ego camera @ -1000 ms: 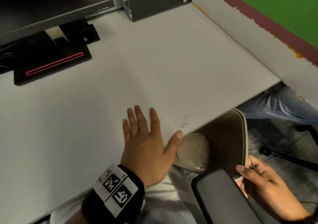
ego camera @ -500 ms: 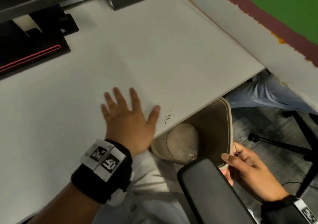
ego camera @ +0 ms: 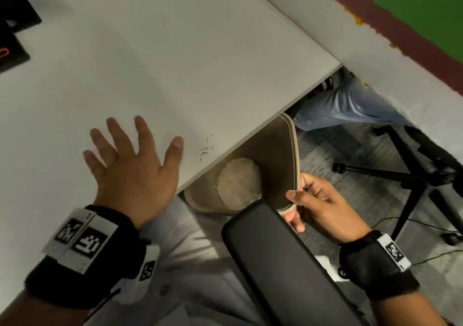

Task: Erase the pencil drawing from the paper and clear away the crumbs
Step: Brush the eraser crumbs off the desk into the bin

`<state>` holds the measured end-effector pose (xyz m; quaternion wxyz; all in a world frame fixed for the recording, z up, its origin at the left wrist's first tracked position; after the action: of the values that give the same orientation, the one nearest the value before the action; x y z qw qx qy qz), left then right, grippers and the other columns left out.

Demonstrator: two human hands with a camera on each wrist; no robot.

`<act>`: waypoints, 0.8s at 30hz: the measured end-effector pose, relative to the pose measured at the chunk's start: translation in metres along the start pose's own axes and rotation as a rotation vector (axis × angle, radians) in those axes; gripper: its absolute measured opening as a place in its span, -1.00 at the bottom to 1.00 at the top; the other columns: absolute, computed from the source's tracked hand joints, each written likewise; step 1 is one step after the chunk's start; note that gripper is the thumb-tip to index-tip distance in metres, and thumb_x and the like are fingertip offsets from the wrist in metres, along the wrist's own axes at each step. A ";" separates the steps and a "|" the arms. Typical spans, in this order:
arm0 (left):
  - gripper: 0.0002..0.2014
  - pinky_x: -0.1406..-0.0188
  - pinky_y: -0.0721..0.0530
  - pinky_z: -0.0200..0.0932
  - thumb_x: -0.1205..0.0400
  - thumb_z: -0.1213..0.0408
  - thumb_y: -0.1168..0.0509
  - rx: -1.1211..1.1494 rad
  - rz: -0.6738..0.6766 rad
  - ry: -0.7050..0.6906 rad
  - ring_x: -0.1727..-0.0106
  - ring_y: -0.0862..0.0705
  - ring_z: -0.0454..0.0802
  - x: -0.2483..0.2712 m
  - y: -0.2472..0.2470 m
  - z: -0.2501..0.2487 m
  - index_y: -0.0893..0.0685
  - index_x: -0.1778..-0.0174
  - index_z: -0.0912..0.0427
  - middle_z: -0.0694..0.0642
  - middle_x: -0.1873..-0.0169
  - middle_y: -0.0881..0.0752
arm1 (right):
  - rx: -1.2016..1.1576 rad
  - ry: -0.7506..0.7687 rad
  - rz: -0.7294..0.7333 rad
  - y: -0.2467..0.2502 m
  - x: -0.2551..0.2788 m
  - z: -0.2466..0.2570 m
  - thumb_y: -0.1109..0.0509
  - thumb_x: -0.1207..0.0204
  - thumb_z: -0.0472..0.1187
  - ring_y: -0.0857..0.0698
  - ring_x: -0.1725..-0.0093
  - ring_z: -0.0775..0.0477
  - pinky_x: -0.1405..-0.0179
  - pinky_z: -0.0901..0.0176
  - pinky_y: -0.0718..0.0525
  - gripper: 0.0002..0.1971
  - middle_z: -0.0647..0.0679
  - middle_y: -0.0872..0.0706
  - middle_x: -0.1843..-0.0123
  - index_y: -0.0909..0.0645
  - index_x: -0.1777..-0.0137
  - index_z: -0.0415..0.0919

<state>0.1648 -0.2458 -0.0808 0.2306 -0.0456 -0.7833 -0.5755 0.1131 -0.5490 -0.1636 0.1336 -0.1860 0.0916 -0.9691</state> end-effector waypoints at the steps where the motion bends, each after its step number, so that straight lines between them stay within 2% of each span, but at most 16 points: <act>1: -0.05 -0.63 0.38 0.30 -0.50 -0.49 0.47 -0.022 0.001 -0.103 -0.69 0.42 0.30 0.006 -0.008 -0.009 0.27 -0.74 0.03 0.29 -0.71 0.33 | 0.005 0.000 0.003 0.000 0.000 0.000 -0.30 -0.67 -0.41 -0.59 0.59 -0.19 0.58 0.15 -0.57 -0.81 -0.53 -0.68 0.34 -0.42 0.10 -0.56; 4: -0.10 -0.66 0.41 0.11 -0.50 -0.48 0.45 0.086 0.058 -0.434 -0.68 0.48 0.05 0.023 -0.027 -0.032 0.30 -0.73 -0.08 0.08 -0.73 0.32 | 0.007 -0.003 -0.004 0.000 0.000 0.001 -0.31 -0.67 -0.41 -0.59 0.59 -0.19 0.56 0.13 -0.57 -0.82 -0.51 -0.69 0.35 -0.43 0.11 -0.53; 6: -0.18 -0.72 0.26 0.02 -0.57 -0.44 0.27 0.404 0.094 -0.504 -0.71 0.30 -0.21 0.028 -0.022 -0.037 0.11 -0.75 -0.17 -0.15 -0.75 0.10 | -0.005 -0.004 -0.016 0.000 -0.001 0.000 -0.30 -0.64 -0.40 -0.58 0.60 -0.18 0.57 0.13 -0.56 -0.82 -0.50 -0.69 0.36 -0.42 0.11 -0.54; 7: -0.24 -0.74 0.13 0.01 -0.61 -0.38 0.15 0.591 0.048 -0.482 -0.72 0.13 -0.27 0.027 -0.015 -0.034 -0.05 -0.74 -0.16 -0.19 -0.73 -0.05 | -0.005 -0.007 -0.016 0.000 -0.001 0.000 -0.30 -0.64 -0.40 -0.58 0.60 -0.18 0.58 0.13 -0.56 -0.81 -0.49 -0.69 0.36 -0.42 0.10 -0.55; 8: -0.30 -0.74 0.03 0.03 -0.66 -0.29 0.06 0.677 -0.067 -0.446 -0.72 -0.02 -0.25 0.022 -0.008 -0.028 -0.19 -0.72 -0.10 -0.16 -0.70 -0.18 | -0.001 -0.012 -0.014 0.000 -0.002 -0.001 -0.30 -0.64 -0.39 -0.58 0.60 -0.19 0.59 0.13 -0.56 -0.81 -0.49 -0.69 0.36 -0.42 0.09 -0.56; 10: -0.33 -0.73 0.03 0.16 -0.70 -0.18 0.03 0.484 -0.302 -0.331 -0.74 -0.11 -0.01 0.005 0.004 -0.010 -0.25 -0.72 0.06 0.09 -0.71 -0.24 | 0.000 -0.005 -0.005 0.000 -0.003 -0.002 -0.30 -0.66 -0.41 -0.58 0.60 -0.19 0.59 0.12 -0.55 -0.81 -0.48 -0.69 0.36 -0.41 0.10 -0.56; 11: -0.29 -0.71 0.08 0.25 -0.71 -0.20 0.09 0.302 -0.312 -0.251 -0.74 -0.07 0.16 -0.004 0.008 -0.002 -0.18 -0.73 0.13 0.23 -0.72 -0.18 | -0.005 0.004 0.001 0.001 -0.003 -0.002 -0.30 -0.66 -0.42 -0.58 0.60 -0.19 0.59 0.12 -0.55 -0.81 -0.49 -0.68 0.36 -0.42 0.11 -0.54; 12: -0.24 -0.67 0.10 0.34 -0.71 -0.27 0.16 0.141 -0.258 -0.152 -0.73 0.00 0.30 -0.010 0.009 0.003 -0.09 -0.74 0.16 0.35 -0.71 -0.10 | -0.010 0.012 0.007 0.001 -0.004 -0.002 -0.30 -0.66 -0.42 -0.58 0.60 -0.19 0.58 0.12 -0.55 -0.83 -0.50 -0.68 0.36 -0.43 0.12 -0.53; 14: -0.10 -0.64 0.18 0.41 -0.61 -0.42 0.28 -0.034 -0.108 -0.017 -0.71 0.18 0.41 -0.010 0.000 0.001 0.09 -0.75 0.13 0.44 -0.70 0.10 | -0.020 0.018 0.020 0.001 -0.004 -0.002 -0.29 -0.64 -0.41 -0.59 0.59 -0.19 0.58 0.12 -0.55 -0.84 -0.51 -0.68 0.35 -0.44 0.12 -0.52; 15: -0.06 -0.64 0.25 0.39 -0.56 -0.48 0.32 -0.069 -0.062 -0.044 -0.70 0.27 0.39 -0.005 -0.006 -0.005 0.17 -0.75 0.08 0.42 -0.70 0.20 | -0.020 0.021 0.024 0.001 -0.005 -0.002 -0.29 -0.64 -0.41 -0.59 0.59 -0.19 0.58 0.13 -0.56 -0.84 -0.52 -0.68 0.35 -0.45 0.13 -0.51; 17: -0.04 -0.65 0.34 0.30 -0.50 -0.54 0.42 -0.087 -0.034 -0.248 -0.69 0.42 0.29 0.008 -0.019 -0.021 0.29 -0.74 -0.01 0.32 -0.70 0.32 | -0.007 0.027 0.025 0.000 -0.005 -0.001 -0.30 -0.63 -0.40 -0.60 0.59 -0.19 0.58 0.12 -0.56 -0.83 -0.53 -0.68 0.34 -0.45 0.15 -0.50; 19: -0.06 -0.68 0.35 0.17 -0.49 -0.54 0.42 0.028 0.026 -0.469 -0.70 0.44 0.09 0.021 -0.028 -0.032 0.27 -0.74 -0.09 0.15 -0.73 0.30 | 0.003 0.026 0.030 0.000 -0.005 -0.002 -0.31 -0.62 -0.39 -0.60 0.59 -0.20 0.59 0.11 -0.56 -0.81 -0.52 -0.69 0.34 -0.44 0.15 -0.53; 21: -0.15 -0.73 0.20 0.09 -0.59 -0.48 0.23 0.357 0.068 -0.592 -0.74 0.25 -0.14 0.028 -0.022 -0.036 0.03 -0.76 -0.11 -0.03 -0.76 0.06 | 0.000 0.025 0.032 0.001 -0.005 -0.003 -0.31 -0.63 -0.39 -0.61 0.59 -0.20 0.59 0.11 -0.56 -0.81 -0.51 -0.70 0.34 -0.45 0.14 -0.55; 22: -0.25 -0.74 0.10 0.07 -0.66 -0.38 0.11 0.516 0.016 -0.613 -0.74 0.09 -0.20 0.028 -0.018 -0.033 -0.13 -0.74 -0.09 -0.06 -0.74 -0.09 | -0.003 0.026 0.031 0.002 -0.005 -0.002 -0.31 -0.63 -0.39 -0.61 0.59 -0.19 0.59 0.12 -0.56 -0.81 -0.50 -0.70 0.34 -0.45 0.14 -0.54; 23: -0.32 -0.74 0.03 0.06 -0.70 -0.28 0.02 0.569 -0.097 -0.599 -0.74 -0.02 -0.18 0.025 -0.013 -0.026 -0.24 -0.71 -0.04 -0.05 -0.71 -0.20 | -0.004 0.025 0.032 0.002 -0.005 -0.002 -0.31 -0.62 -0.39 -0.62 0.59 -0.18 0.59 0.13 -0.57 -0.82 -0.49 -0.71 0.34 -0.45 0.14 -0.53; 24: -0.34 -0.73 0.01 0.08 -0.71 -0.22 0.00 0.511 -0.228 -0.541 -0.74 -0.07 -0.10 0.018 -0.009 -0.017 -0.28 -0.70 0.02 0.03 -0.70 -0.24 | -0.005 0.024 0.033 0.002 -0.005 -0.002 -0.31 -0.62 -0.39 -0.62 0.59 -0.18 0.59 0.13 -0.57 -0.82 -0.49 -0.71 0.34 -0.46 0.15 -0.51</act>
<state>0.1508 -0.2677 -0.0774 -0.0459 -0.0493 -0.9340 -0.3509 0.1175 -0.5492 -0.1673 0.1478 -0.1730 0.0987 -0.9688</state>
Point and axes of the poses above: each hand's wrist, its own x-axis away from the middle knuckle, its own y-axis out of the back of the hand, z = x × y, the point moved 1 cm from there along -x, towards the middle knuckle
